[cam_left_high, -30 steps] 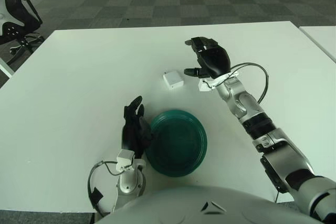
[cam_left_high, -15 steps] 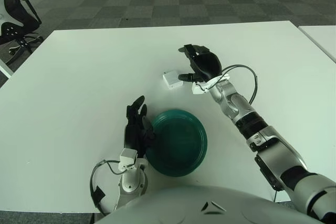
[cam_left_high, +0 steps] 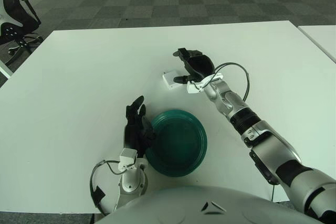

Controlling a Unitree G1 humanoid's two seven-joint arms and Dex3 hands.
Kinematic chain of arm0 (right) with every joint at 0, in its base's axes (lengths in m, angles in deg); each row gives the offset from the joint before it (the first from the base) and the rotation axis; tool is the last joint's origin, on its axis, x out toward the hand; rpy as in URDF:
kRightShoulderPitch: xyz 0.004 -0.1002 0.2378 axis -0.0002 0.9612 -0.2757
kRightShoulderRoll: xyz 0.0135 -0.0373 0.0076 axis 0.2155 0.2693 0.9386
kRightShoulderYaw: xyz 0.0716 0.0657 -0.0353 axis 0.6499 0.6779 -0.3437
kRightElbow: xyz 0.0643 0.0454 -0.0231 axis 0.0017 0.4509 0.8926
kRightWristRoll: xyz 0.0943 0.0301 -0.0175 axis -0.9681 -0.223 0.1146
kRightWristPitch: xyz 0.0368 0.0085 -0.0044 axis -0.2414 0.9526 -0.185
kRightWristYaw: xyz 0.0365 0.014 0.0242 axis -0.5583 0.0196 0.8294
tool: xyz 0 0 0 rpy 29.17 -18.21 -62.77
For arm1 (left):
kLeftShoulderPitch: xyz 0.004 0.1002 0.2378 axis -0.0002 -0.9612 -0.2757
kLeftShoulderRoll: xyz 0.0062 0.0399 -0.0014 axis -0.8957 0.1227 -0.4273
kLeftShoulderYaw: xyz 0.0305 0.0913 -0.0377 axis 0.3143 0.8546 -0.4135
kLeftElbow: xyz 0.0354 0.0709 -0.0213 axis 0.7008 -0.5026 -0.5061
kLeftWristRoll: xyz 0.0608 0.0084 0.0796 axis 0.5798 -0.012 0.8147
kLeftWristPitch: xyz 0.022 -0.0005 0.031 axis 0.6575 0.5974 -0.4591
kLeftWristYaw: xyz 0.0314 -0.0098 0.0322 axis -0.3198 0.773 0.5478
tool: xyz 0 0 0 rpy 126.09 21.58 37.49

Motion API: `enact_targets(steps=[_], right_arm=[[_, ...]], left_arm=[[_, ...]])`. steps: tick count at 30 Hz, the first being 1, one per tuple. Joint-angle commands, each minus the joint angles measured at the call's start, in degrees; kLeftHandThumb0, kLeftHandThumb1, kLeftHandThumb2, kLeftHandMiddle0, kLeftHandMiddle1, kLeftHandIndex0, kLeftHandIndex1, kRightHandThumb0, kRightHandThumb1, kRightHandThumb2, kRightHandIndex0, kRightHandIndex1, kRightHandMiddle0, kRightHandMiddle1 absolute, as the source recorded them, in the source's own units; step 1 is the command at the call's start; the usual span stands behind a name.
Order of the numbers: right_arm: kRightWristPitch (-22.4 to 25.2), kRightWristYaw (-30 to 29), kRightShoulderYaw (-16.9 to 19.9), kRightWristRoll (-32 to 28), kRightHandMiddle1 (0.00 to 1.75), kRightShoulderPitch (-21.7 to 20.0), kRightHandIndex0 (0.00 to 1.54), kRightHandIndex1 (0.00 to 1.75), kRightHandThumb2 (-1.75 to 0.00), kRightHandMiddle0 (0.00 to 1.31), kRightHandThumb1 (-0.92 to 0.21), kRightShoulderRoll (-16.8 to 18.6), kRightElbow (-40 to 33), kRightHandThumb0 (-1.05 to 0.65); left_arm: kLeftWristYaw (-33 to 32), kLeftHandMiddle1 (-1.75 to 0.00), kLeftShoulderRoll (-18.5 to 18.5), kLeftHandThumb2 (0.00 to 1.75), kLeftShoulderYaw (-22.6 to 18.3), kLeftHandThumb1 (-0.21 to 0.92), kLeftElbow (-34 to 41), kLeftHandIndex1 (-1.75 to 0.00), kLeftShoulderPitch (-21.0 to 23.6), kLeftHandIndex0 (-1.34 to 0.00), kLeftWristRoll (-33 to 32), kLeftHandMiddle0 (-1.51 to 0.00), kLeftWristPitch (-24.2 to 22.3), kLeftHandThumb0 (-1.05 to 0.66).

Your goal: Put the charger into the plate.

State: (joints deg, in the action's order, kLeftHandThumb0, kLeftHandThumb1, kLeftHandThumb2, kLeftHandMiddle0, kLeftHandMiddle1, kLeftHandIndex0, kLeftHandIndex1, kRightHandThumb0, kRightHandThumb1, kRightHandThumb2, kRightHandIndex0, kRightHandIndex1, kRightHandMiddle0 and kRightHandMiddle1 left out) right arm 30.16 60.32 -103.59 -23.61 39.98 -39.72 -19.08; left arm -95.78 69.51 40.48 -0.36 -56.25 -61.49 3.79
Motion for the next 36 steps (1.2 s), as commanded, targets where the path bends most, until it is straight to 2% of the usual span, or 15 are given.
enact_targets(steps=[1, 15, 27, 36], right_arm=[[-0.5, -0.8, -1.1, -0.2, 0.75, -2.3, 0.34, 0.00, -0.63, 0.00, -0.92, 0.9, 2.4, -0.82], [-1.0, -3.2, -4.9, 0.3, 0.69, -5.9, 0.32, 0.00, -0.67, 0.00, -0.92, 2.8, 9.8, -0.82], [-2.2, -2.4, -8.1, 0.0, 0.61, -9.5, 0.30, 0.00, -0.66, 0.00, -0.92, 5.4, 16.6, -0.79], [-2.9, -1.3, -9.6, 0.2, 0.54, -11.3, 0.29, 0.00, -0.65, 0.00, -0.92, 5.8, 19.4, -0.78]], left_arm=[[-0.7, -0.01, 1.8, 1.01, 0.5, 0.92, -1.2, -0.91, 0.3, -0.02, 0.1, -0.35, -0.2, -0.82], [-1.8, -0.02, 1.9, 1.01, 0.6, 0.92, -3.0, -0.91, 0.8, -0.04, 0.3, -0.38, 1.9, -0.83], [-1.6, -0.01, 2.3, 1.01, 1.3, 0.92, -4.5, -0.90, 1.2, 0.00, -0.4, -0.37, 4.3, -0.81], [-2.2, 0.00, 3.1, 1.00, 1.8, 0.92, -4.6, -0.90, 1.1, -0.01, -0.7, -0.36, 4.3, -0.81]])
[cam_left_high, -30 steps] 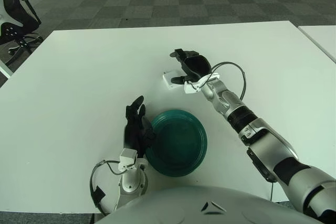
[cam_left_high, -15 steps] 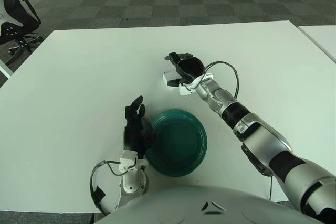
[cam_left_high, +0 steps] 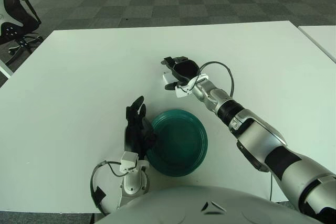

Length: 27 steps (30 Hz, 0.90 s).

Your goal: Put the charger into the plate.

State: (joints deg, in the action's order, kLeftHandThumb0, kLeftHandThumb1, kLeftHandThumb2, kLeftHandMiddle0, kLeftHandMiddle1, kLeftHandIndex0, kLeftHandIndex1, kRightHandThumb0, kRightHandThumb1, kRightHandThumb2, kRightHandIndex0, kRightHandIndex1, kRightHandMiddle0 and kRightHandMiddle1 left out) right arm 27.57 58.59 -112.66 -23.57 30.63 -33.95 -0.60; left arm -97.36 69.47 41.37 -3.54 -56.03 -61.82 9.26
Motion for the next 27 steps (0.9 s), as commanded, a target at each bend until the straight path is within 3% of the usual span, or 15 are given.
enact_targets(steps=[1, 27], right_arm=[[-0.4, 0.5, -0.7, 0.2, 0.54, -2.1, 0.29, 0.00, -0.65, 0.00, -0.92, 0.0, 1.2, -0.78], [-1.1, -0.4, -3.5, 0.1, 0.49, -5.5, 0.29, 0.00, -0.65, 0.00, -0.92, 2.3, 15.4, -0.79]], left_arm=[[-0.7, 0.00, 3.2, 1.00, 1.0, 0.92, -1.4, -0.90, 0.9, -0.01, -0.5, -0.36, -1.1, -0.81], [-2.7, -0.01, 3.4, 1.04, 2.2, 0.92, -0.3, -0.91, 0.0, -0.03, -0.4, -0.36, -1.7, -0.79]])
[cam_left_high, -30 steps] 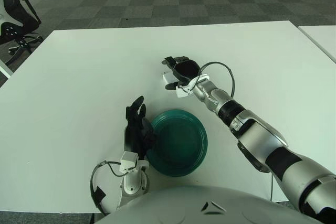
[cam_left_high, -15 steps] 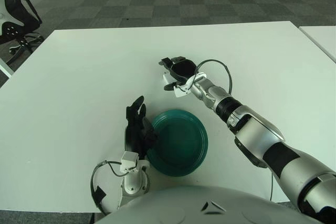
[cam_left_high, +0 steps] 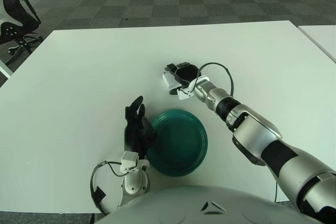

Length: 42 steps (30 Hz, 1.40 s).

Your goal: Put the charger into the plate.

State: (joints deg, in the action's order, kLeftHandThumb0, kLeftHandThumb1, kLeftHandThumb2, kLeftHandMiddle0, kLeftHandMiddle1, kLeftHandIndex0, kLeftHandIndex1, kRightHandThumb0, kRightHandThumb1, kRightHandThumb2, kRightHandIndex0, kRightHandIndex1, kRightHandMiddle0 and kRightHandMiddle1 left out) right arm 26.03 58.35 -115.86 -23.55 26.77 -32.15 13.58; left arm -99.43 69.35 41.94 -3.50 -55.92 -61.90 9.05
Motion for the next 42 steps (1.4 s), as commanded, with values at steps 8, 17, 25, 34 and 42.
enact_targets(steps=[8, 17, 25, 34, 42], right_arm=[[1.1, 0.3, -0.1, -0.5, 0.48, -2.0, 0.28, 0.00, -0.63, 0.00, -0.92, 0.6, 3.5, -0.79], [0.8, 0.4, 0.4, -1.3, 0.50, -1.6, 0.30, 0.01, -0.58, 0.00, -0.92, 0.5, 4.7, -0.78], [0.9, 0.5, 0.1, -1.3, 0.52, -1.2, 0.31, 0.01, -0.57, 0.00, -0.92, 0.7, 5.4, -0.77], [-0.3, -0.5, -1.4, 0.0, 0.78, -0.9, 0.48, 0.10, -0.59, 0.00, -0.92, 0.4, 6.0, -0.75], [-0.1, -4.1, -4.4, 2.2, 1.52, -0.9, 0.46, 1.55, -0.64, 0.18, -0.92, 0.0, 6.7, -0.71]], left_arm=[[-1.4, -0.01, 3.8, 1.04, 2.0, 0.92, 0.0, -0.85, -0.6, 0.00, 0.2, -0.37, -1.7, -0.79], [-2.4, 0.00, 3.8, 1.03, 2.8, 0.92, 0.7, -0.79, -1.2, 0.00, 0.7, -0.35, -2.6, -0.80], [-2.8, 0.00, 3.4, 1.02, 3.3, 0.92, 1.2, -0.76, -1.3, 0.00, 0.9, -0.34, -2.8, -0.80], [-3.5, 0.00, 3.3, 1.03, 3.9, 0.92, 1.3, -0.73, -1.2, 0.00, 1.5, -0.34, -3.1, -0.81], [-3.8, 0.00, 3.3, 1.02, 4.2, 0.92, 1.4, -0.75, -0.9, 0.00, 1.3, -0.34, -3.1, -0.81]])
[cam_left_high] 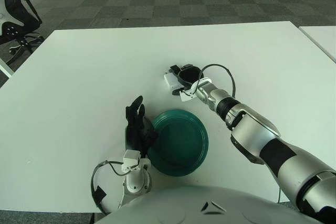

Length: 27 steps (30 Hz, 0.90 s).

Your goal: Put the charger into the plate.

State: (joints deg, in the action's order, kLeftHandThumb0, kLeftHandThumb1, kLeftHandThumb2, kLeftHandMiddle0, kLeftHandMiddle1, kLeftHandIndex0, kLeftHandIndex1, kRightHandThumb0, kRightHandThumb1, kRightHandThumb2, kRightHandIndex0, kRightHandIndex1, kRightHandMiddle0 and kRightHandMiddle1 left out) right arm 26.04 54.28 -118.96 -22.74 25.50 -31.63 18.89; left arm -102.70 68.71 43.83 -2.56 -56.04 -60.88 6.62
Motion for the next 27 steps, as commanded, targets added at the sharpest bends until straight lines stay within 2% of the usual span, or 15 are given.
enact_targets(steps=[1, 6, 11, 27], right_arm=[[-0.1, -0.6, -1.6, 1.6, 1.60, 0.5, 0.50, 1.62, -0.64, 0.24, -0.92, -0.6, 1.5, -0.69], [-1.9, -3.7, -3.5, 3.0, 1.72, 0.3, 0.66, 1.72, -0.65, 0.47, -0.92, -1.3, 1.7, -0.60], [-2.6, -4.9, -4.0, 2.8, 1.74, 0.2, 0.76, 1.74, -0.66, 0.59, -0.92, -1.4, 2.0, -0.55], [-5.1, -7.8, -6.8, 4.1, 1.75, 0.1, 0.85, 1.75, -0.69, 0.72, -0.92, -2.6, 2.8, -0.50]], left_arm=[[-0.6, 0.00, 4.0, 1.02, 2.4, 0.92, 0.4, -0.76, -0.8, 0.00, 0.3, -0.34, -0.7, -0.81], [-1.0, 0.00, 4.0, 1.02, 2.6, 0.92, 0.4, -0.78, -0.7, 0.00, 0.2, -0.34, -0.5, -0.81], [-1.0, 0.00, 3.9, 1.01, 2.7, 0.92, 0.4, -0.79, -0.7, 0.00, 0.0, -0.34, -0.3, -0.81], [-0.7, -0.01, 3.7, 1.01, 2.6, 0.92, 0.0, -0.81, -0.5, 0.00, -0.6, -0.35, -0.1, -0.81]])
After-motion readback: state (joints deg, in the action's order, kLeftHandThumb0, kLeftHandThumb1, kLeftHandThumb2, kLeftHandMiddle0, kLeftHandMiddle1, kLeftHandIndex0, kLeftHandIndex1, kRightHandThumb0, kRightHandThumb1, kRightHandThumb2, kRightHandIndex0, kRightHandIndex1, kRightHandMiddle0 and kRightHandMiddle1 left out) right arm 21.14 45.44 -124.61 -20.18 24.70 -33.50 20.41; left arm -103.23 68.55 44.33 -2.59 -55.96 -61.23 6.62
